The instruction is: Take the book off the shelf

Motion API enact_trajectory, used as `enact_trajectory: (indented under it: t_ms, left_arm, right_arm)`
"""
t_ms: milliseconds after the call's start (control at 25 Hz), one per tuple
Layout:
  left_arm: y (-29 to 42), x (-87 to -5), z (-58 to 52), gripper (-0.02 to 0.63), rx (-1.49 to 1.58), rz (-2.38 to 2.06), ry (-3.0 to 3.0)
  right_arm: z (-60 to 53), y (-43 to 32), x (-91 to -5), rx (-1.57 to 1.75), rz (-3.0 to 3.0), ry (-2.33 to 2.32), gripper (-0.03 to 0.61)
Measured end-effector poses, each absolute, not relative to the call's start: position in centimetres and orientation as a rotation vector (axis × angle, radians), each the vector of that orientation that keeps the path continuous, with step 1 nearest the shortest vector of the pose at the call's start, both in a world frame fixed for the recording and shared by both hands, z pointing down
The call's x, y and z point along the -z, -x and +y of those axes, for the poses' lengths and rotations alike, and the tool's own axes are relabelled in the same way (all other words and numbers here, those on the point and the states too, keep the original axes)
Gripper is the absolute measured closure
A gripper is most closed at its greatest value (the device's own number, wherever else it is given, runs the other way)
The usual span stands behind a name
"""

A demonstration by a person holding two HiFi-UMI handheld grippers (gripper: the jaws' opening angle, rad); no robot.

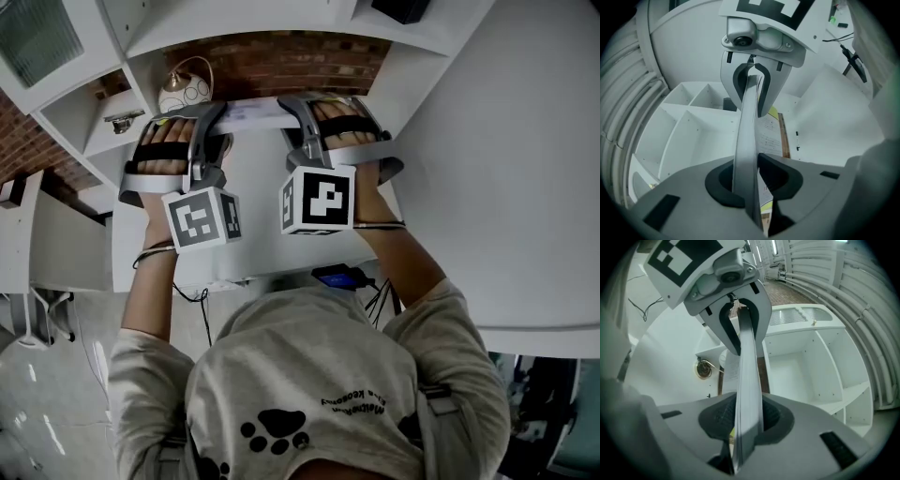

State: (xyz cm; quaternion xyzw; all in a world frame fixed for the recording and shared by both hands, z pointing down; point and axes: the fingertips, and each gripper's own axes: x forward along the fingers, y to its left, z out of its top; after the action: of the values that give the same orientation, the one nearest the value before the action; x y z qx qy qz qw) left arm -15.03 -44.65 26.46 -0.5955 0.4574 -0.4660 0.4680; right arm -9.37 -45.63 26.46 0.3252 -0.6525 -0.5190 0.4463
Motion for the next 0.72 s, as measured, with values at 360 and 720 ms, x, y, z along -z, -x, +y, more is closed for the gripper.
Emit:
enact_trajectory:
  t_ms: [360, 720]
  left_arm:
    - [13.8, -36.4, -37.6, 0.520, 1.201, 1.039, 1.582]
    - [13.7, -41.0, -32.4, 0.520, 1.198, 1.021, 1.651]
  right_arm:
    - [-38.3, 8.1, -36.6, 1.115, -1.662, -0.784, 0.500]
    - [-33.0, 7.9, -40.9, 1.049, -1.660, -0.796, 0.497]
